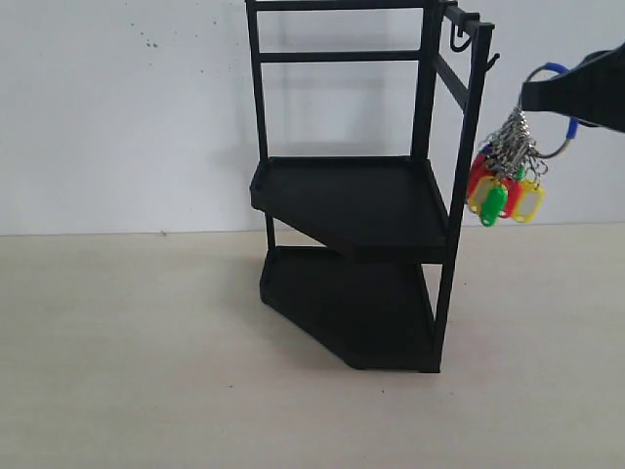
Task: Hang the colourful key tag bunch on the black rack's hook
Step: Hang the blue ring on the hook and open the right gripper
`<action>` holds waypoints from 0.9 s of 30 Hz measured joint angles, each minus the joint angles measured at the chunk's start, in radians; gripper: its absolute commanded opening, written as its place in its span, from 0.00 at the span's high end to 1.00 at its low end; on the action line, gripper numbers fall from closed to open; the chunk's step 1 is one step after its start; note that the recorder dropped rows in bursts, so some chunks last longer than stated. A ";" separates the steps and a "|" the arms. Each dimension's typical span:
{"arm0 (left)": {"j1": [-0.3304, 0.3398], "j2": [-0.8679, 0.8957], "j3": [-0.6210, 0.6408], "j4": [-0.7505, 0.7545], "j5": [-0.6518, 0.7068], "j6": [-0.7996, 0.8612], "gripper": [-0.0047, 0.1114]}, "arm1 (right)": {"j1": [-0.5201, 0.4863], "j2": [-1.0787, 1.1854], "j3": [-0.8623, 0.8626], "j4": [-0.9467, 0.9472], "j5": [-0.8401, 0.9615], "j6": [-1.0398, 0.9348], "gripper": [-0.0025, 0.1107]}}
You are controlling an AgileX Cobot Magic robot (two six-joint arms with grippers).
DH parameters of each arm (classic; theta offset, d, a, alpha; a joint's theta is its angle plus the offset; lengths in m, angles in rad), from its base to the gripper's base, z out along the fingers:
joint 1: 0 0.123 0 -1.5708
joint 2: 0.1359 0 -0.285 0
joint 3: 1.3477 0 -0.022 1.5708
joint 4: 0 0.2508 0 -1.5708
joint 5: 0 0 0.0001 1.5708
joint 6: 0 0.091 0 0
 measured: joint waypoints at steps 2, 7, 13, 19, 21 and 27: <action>0.000 0.000 0.000 0.000 0.000 0.000 0.92 | 0.031 0.004 -0.025 0.000 -0.021 0.000 0.98; 0.000 0.000 0.000 0.000 0.000 0.000 0.92 | 0.119 0.004 -0.054 0.000 -0.123 0.000 0.98; 0.000 0.000 0.000 0.000 0.000 0.000 0.92 | 0.138 0.006 -0.054 0.000 -0.140 0.000 0.98; 0.000 0.000 0.000 0.000 0.000 0.000 0.92 | 0.138 0.006 -0.054 0.000 -0.107 0.000 0.98; 0.000 0.000 0.000 0.000 0.000 0.000 0.92 | 0.138 0.006 -0.054 0.000 -0.091 0.000 0.98; 0.000 0.000 0.000 0.000 0.000 0.000 0.92 | 0.138 0.006 -0.054 0.000 -0.084 0.002 0.98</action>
